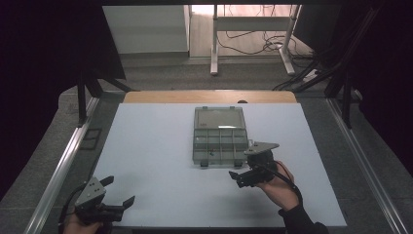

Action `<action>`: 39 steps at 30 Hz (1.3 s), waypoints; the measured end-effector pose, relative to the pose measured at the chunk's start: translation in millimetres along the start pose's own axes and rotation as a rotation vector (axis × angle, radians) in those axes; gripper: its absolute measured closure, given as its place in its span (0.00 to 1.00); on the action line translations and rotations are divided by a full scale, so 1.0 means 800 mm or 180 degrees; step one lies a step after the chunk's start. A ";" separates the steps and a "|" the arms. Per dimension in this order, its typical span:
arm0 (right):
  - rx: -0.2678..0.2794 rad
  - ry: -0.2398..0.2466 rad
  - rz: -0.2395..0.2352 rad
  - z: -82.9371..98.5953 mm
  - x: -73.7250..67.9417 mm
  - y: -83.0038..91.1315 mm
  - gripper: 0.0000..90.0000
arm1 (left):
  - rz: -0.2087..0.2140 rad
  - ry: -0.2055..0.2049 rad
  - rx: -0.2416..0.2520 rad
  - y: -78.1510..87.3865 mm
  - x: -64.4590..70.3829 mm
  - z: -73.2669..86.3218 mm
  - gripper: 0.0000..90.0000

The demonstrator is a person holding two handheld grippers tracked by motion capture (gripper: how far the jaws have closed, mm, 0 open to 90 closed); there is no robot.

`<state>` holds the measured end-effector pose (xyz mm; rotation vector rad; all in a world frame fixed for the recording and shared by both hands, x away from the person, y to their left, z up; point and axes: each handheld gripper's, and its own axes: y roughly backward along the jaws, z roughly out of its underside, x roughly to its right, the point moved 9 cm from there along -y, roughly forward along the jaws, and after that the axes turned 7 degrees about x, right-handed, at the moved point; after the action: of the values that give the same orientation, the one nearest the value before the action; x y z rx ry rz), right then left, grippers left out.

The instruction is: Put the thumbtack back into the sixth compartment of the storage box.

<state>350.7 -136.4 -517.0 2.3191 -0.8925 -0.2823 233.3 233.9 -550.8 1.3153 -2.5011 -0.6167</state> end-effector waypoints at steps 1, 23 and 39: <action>0.0010 -0.0010 0.0010 0.001 0.001 0.002 0.00 | 0.0001 0.0001 -0.0001 0.000 0.000 0.000 0.02; 0.0093 -0.0142 0.0166 0.030 0.017 0.031 0.00 | -0.0001 0.0020 0.0005 0.000 -0.001 0.000 0.02; 0.0169 -0.0120 0.0273 0.042 0.020 0.049 0.00 | -0.0002 0.0020 0.0004 0.000 -0.001 0.000 0.02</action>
<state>328.4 -185.4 -518.3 2.3237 -1.0268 -0.2696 233.4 234.5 -550.7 1.3167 -2.4967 -0.6103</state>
